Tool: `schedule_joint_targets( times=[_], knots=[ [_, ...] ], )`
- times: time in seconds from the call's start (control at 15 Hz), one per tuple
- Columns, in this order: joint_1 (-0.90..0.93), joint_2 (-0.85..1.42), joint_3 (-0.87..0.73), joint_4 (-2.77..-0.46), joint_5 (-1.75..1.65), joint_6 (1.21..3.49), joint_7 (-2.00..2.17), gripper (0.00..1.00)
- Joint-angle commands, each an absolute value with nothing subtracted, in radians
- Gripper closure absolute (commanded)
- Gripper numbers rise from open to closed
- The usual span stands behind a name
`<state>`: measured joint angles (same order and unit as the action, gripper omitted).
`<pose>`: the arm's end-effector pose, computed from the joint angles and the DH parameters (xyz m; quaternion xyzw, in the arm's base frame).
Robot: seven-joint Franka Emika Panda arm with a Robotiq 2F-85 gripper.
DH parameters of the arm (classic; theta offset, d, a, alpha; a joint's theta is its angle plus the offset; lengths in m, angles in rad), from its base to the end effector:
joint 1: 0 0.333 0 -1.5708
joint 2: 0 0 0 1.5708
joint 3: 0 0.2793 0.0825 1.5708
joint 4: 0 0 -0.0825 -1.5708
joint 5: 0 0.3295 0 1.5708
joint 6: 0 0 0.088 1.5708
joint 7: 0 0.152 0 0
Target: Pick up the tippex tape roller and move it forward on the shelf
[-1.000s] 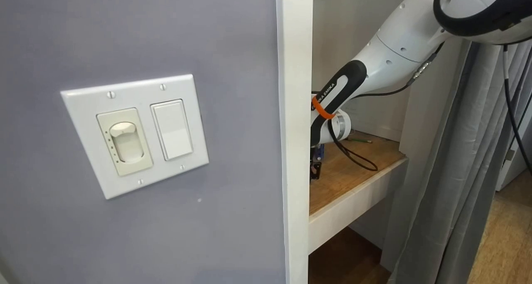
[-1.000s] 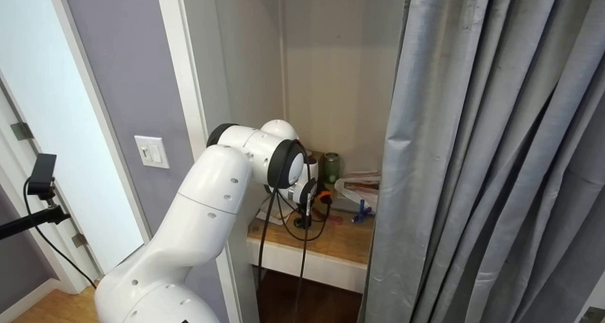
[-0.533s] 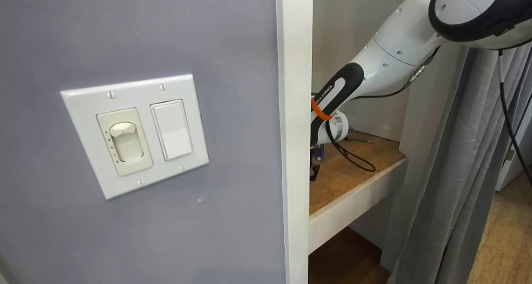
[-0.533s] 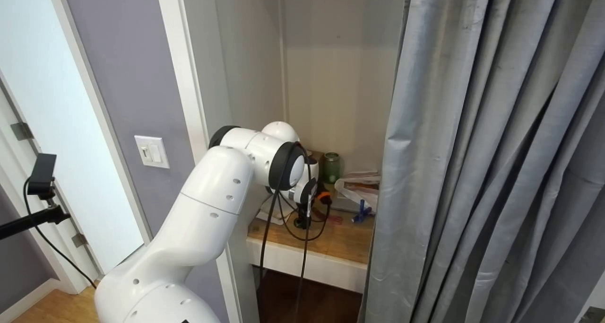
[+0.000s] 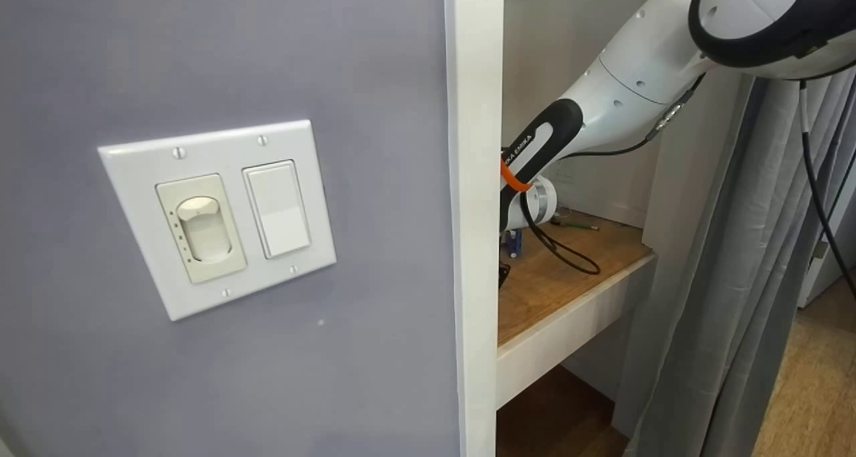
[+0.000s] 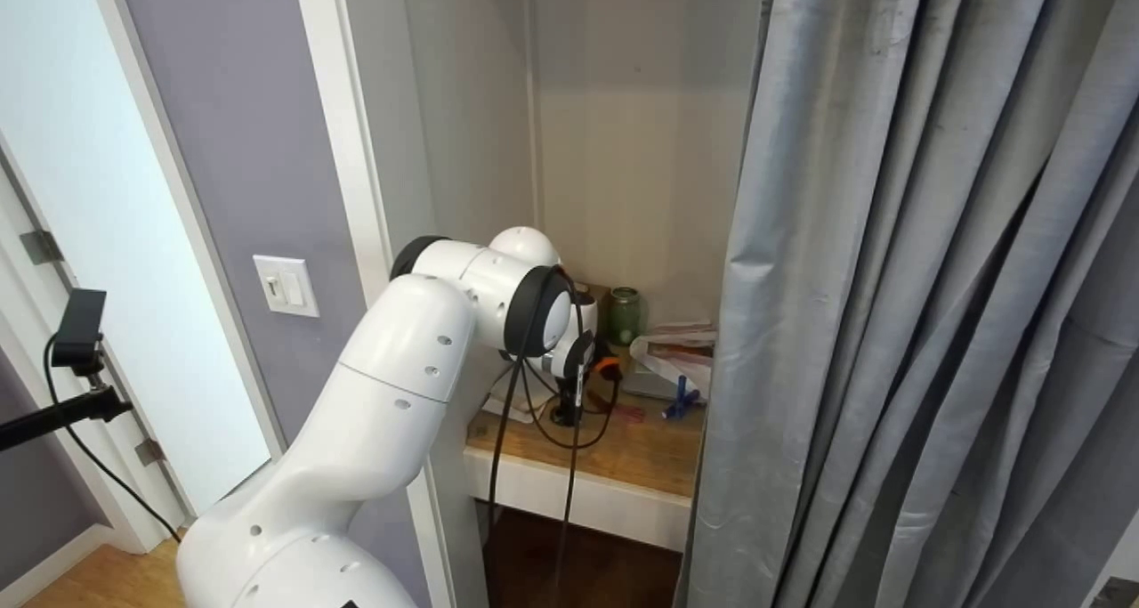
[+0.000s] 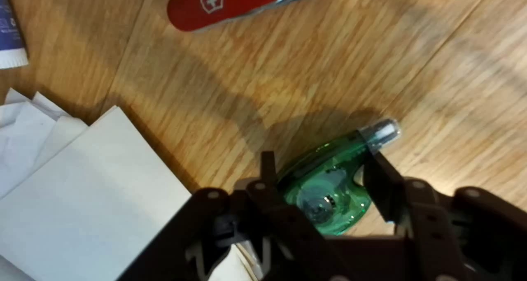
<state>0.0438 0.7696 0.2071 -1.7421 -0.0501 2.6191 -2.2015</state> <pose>0.6031 0.1488 0.1257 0.3478 0.9338 0.0812 0.0199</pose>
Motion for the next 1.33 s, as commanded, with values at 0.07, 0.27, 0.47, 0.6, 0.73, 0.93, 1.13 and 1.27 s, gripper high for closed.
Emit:
schedule_joint_targets(
  times=[0.07,0.27,0.47,0.6,0.73,0.93,1.13,1.27],
  knots=[
    [0.046,0.673,0.212,-1.791,-0.066,2.670,-2.111,0.69],
    [0.045,0.608,0.212,-1.792,-0.063,2.694,-2.058,0.69],
    [0.048,0.574,0.199,-1.749,-0.061,2.691,-1.991,0.69],
    [0.033,0.556,0.212,-1.738,-0.036,2.690,-1.946,0.69],
    [0.031,0.567,0.217,-1.735,-0.060,2.678,-1.972,0.44],
    [0.031,0.573,0.219,-1.737,-0.060,2.678,-1.972,0.44],
    [0.031,0.577,0.219,-1.737,-0.061,2.678,-1.972,0.44],
    [0.056,0.623,0.186,-1.651,-0.079,2.654,-1.928,0.69]
  ],
)
